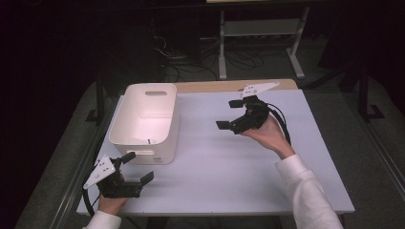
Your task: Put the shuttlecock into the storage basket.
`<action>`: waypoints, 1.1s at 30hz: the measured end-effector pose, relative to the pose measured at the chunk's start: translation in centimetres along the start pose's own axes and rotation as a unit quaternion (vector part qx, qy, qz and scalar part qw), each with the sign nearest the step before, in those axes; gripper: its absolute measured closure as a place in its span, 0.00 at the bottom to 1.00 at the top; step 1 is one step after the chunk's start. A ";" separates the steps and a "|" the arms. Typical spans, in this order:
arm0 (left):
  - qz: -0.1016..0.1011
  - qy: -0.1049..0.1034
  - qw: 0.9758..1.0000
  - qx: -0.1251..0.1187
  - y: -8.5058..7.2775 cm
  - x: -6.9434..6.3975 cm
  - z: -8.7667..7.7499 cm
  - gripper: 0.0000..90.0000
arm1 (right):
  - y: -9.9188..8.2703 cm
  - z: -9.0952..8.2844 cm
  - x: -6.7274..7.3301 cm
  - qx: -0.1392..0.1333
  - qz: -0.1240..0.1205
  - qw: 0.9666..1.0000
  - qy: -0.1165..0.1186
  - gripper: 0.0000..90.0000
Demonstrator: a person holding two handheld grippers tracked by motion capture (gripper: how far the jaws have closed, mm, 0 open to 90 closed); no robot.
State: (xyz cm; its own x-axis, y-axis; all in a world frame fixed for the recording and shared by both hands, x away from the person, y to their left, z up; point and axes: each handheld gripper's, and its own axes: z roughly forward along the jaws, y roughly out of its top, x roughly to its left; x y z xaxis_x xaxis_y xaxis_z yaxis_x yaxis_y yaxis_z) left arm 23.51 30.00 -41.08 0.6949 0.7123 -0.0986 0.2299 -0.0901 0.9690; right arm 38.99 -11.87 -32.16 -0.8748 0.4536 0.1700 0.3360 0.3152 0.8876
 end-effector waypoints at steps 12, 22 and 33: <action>0.004 0.001 1.000 0.002 0.0 0.1 -0.1 0.00 | -1.8 -2.2 0.0 -0.033 0.005 0.999 -0.009 0.00; 0.001 0.002 1.000 0.002 0.0 0.0 0.0 0.00 | -3.6 -3.6 -0.2 -0.042 0.012 0.999 -0.030 0.00; 0.006 0.007 1.000 0.003 0.0 0.1 -0.2 0.00 | -5.1 -4.7 -0.1 -0.047 0.013 0.998 -0.049 0.00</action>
State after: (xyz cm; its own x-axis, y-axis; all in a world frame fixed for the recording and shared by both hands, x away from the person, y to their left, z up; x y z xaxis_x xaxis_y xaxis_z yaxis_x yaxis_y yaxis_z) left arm 23.41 30.22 -41.00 0.6883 0.7205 -0.0844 0.2254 -0.1019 0.9689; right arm 35.74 -17.49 -34.71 -0.8269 0.5408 0.1544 0.3193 0.2254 0.9205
